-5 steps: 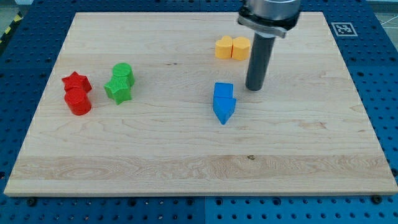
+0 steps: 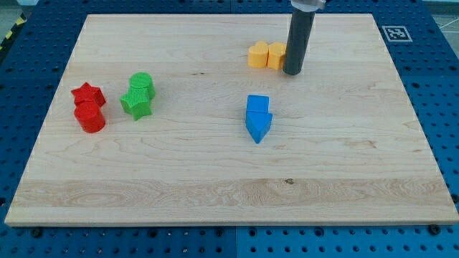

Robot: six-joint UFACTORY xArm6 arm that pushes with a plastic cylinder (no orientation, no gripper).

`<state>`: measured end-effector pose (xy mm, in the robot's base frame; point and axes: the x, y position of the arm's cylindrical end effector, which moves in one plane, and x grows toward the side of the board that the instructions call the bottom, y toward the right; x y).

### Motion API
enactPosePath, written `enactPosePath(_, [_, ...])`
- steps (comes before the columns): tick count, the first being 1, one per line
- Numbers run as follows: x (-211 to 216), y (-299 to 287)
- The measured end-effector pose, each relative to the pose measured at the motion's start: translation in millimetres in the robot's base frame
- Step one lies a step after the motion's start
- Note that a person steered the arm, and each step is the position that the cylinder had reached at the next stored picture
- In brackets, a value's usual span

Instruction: Separate the yellow heart and yellow hexagon

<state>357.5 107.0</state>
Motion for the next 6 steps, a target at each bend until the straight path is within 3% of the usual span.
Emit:
enactPosePath(4, [35,-38])
enactPosePath(6, [-38,-43])
